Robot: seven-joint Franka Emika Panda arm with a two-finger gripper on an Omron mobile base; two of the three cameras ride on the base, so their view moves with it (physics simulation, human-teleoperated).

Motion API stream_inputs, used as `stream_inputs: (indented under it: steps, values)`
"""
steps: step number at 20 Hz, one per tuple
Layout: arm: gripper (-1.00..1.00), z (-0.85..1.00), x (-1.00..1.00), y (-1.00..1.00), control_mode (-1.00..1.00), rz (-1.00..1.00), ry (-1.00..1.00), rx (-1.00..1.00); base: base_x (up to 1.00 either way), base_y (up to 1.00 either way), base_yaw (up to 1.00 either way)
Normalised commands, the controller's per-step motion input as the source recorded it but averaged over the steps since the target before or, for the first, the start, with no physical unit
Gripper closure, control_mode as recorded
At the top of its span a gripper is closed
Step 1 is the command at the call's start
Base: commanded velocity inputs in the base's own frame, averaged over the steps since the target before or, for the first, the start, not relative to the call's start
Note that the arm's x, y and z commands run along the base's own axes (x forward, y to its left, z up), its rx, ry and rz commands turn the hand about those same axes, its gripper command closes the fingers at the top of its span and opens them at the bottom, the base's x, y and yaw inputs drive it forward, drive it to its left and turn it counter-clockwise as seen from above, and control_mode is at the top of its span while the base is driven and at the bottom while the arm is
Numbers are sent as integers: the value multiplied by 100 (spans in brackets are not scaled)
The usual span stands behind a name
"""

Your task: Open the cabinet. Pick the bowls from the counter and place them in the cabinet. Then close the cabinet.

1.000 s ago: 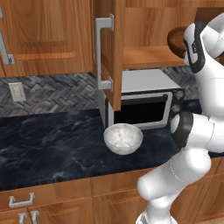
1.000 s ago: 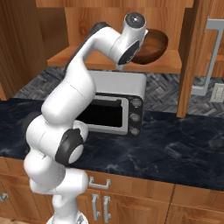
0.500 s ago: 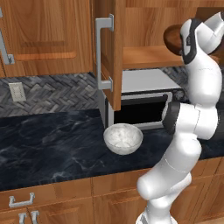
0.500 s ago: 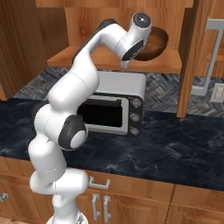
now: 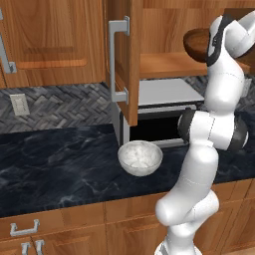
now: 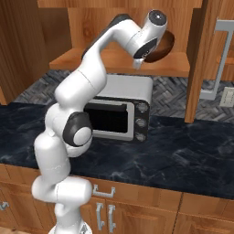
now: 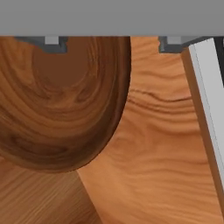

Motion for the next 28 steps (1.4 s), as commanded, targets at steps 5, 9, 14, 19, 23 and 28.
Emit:
stream_inputs:
  steps: [5, 9, 14, 19, 23, 28]
  values:
    - [-100, 15, 4, -2, -100, 2, 3, 0, 0, 0, 0]
    - [-100, 8, 1, 0, -100, 4, 0, -1, 0, 0, 0]
    - [-100, 4, -23, 0, -100, 4, -4, -3, 0, 0, 0]
    - [-100, -34, -44, 19, -100, 4, -16, -5, 0, 0, 0]
    - [-100, -53, -49, 24, -100, 0, -17, -6, 0, 0, 0]
    - [-100, -47, -50, 44, -100, 0, -17, -8, 0, 0, 0]
